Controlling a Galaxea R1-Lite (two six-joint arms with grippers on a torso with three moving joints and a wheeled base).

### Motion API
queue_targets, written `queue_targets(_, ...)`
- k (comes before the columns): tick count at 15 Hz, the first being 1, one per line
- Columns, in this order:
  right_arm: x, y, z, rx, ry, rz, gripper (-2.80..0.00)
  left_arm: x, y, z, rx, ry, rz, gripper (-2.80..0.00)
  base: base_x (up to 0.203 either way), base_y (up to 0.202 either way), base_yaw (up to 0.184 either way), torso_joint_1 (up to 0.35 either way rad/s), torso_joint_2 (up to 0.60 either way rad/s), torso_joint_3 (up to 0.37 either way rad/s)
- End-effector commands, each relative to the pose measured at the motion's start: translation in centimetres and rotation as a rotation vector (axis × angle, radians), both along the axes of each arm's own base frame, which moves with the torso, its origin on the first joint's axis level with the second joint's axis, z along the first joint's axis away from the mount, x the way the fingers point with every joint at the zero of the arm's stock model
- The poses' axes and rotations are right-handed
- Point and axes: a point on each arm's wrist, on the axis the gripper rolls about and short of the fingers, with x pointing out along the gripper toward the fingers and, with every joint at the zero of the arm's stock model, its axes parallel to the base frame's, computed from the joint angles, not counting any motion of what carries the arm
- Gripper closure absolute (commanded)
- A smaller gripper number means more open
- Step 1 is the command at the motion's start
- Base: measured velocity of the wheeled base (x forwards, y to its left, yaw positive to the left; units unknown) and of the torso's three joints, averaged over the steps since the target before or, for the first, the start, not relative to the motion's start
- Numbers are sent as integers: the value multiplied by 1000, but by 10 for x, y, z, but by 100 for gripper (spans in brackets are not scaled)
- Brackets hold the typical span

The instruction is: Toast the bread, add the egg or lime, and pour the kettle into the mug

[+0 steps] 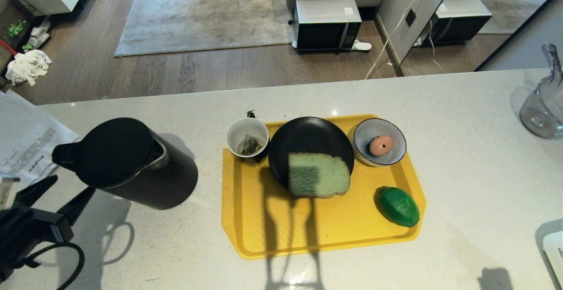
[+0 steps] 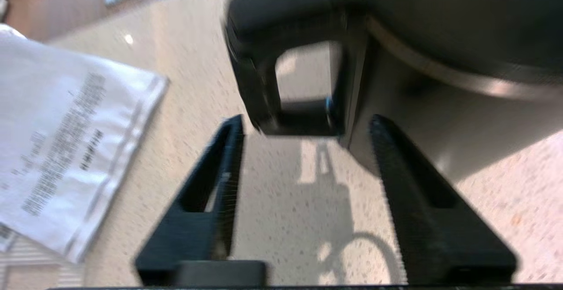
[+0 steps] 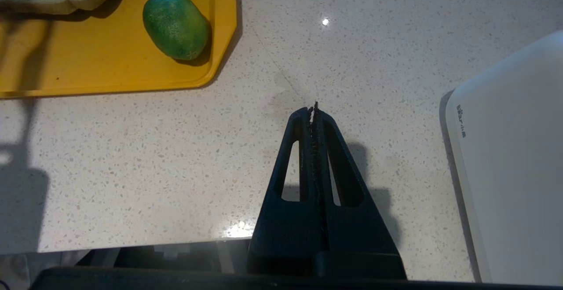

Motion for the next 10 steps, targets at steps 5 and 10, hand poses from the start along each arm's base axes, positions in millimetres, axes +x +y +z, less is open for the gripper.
queue_targets(5,0,0,0,0,1,0,0,-38,-14,36,48,-231,-3,0,0,0,0,0,0,0)
queue_targets(10,0,0,0,0,1,0,0,-72,-32,50,61,-288,-59,0,0,0,0,0,0,0)
